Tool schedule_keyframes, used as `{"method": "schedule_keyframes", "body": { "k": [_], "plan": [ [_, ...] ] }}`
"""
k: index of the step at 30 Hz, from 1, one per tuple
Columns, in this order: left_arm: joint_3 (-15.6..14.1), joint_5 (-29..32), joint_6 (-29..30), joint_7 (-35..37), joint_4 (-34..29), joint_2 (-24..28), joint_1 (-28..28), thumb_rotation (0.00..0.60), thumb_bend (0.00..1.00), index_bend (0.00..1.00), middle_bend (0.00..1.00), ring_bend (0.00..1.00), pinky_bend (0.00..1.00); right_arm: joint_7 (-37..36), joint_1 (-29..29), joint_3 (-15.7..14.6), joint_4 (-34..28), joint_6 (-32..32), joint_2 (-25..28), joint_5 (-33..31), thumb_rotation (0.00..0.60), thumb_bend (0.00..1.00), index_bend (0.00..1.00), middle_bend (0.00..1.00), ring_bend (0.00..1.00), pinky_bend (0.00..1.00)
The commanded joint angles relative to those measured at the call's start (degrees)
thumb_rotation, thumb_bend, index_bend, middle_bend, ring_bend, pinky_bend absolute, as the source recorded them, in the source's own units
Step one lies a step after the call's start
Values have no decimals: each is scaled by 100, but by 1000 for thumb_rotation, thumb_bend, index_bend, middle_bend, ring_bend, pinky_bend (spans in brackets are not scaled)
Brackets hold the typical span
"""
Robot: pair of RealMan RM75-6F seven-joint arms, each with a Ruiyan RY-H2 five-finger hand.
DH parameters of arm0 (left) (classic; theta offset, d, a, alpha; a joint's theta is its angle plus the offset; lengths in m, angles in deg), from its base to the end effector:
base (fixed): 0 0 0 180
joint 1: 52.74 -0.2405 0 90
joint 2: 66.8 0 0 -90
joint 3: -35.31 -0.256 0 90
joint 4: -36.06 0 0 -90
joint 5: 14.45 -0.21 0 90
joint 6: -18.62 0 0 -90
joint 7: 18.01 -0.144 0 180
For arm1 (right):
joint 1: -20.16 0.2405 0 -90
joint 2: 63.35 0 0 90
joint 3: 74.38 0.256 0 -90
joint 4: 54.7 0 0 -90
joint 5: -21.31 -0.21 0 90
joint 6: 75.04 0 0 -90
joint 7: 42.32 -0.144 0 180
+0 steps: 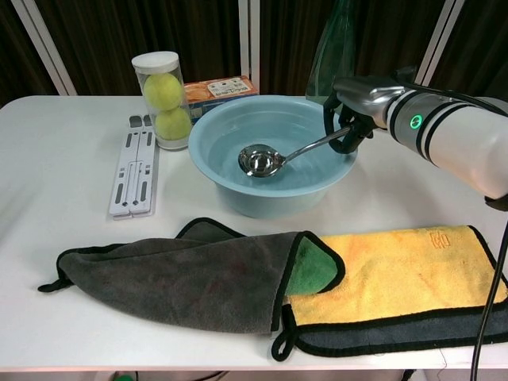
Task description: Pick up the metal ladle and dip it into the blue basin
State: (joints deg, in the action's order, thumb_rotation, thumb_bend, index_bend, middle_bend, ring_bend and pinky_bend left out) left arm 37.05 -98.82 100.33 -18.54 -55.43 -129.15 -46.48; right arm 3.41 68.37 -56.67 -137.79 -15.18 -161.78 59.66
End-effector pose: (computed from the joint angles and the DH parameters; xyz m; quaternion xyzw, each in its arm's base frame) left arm -0.3208 0.1848 0.1622 -0.6134 -0.3921 -0.3528 0.5878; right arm -0.1166 -0.3635 -0.0460 0.7116 -0.4038 0.2916 0.4955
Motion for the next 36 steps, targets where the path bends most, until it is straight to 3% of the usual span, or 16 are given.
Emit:
{"method": "schedule_keyframes", "body": {
  "k": [1,19,36],
  "plan": [
    [-4,-1,-14,0,-2,0,7,600,142,126,42,20,183,92,67,22,-140,-35,100,-282,600,583,901,751,751,864],
    [-12,26,-89,-38,5,-19,42,600,141,126,42,20,184,269,391,205,-1170,287,727,-1355,600,591,901,751,751,864],
    [-20,72,-176,-107,5,-41,81,600,142,126,42,20,184,461,940,648,-2579,730,1715,-2871,600,598,896,751,751,864]
  ]
}}
